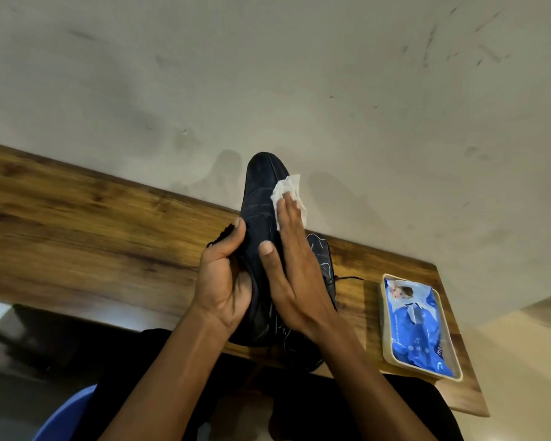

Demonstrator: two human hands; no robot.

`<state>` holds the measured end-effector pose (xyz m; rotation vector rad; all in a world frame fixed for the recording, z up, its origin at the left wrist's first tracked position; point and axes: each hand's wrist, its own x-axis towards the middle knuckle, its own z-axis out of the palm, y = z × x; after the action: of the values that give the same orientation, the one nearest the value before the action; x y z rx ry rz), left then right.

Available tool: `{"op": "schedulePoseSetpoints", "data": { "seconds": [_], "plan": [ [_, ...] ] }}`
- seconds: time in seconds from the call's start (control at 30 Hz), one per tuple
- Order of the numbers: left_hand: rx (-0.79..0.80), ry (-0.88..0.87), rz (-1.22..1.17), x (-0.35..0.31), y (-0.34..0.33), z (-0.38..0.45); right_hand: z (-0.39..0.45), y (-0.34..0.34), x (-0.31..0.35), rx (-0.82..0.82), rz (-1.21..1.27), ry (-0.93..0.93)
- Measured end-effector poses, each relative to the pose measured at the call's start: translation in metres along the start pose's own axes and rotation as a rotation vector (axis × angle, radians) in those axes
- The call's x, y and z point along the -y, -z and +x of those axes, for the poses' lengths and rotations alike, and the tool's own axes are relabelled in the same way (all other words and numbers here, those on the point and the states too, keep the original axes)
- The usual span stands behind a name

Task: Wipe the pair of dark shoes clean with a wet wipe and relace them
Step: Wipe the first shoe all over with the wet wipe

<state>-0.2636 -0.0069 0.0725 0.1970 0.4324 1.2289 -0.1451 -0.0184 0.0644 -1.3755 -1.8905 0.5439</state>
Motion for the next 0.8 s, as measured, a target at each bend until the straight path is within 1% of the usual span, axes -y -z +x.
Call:
{"op": "schedulePoseSetpoints", "data": {
  "seconds": [0.13,0.3,0.37,0.47,0.53,0.6,0.7,0.8],
  "plan": [
    [-0.019,0.015,0.029,0.000,0.000,0.000,-0.002,0.006,0.001,0.021,0.038,-0.042],
    [-0.110,0.016,0.012,-0.007,0.010,0.008,-0.052,-0.006,0.017,0.151,-0.005,-0.005],
    [-0.131,0.008,-0.005,-0.009,0.012,0.010,-0.063,-0.010,0.017,0.167,-0.022,0.003],
    [-0.136,-0.008,-0.010,-0.008,0.012,0.010,-0.065,-0.011,0.015,0.178,-0.018,0.010],
    [-0.132,-0.043,0.000,-0.007,0.011,0.010,-0.061,-0.010,0.013,0.201,0.032,-0.007],
    [-0.104,-0.077,0.029,-0.003,0.008,0.009,-0.054,-0.008,0.011,0.208,0.101,-0.022],
    [-0.032,-0.056,0.080,0.001,0.007,0.005,-0.040,-0.004,0.008,0.162,0.152,-0.040],
    [0.093,-0.002,0.241,0.005,0.010,0.000,-0.026,0.001,0.003,0.083,0.182,-0.044]
  ]
}}
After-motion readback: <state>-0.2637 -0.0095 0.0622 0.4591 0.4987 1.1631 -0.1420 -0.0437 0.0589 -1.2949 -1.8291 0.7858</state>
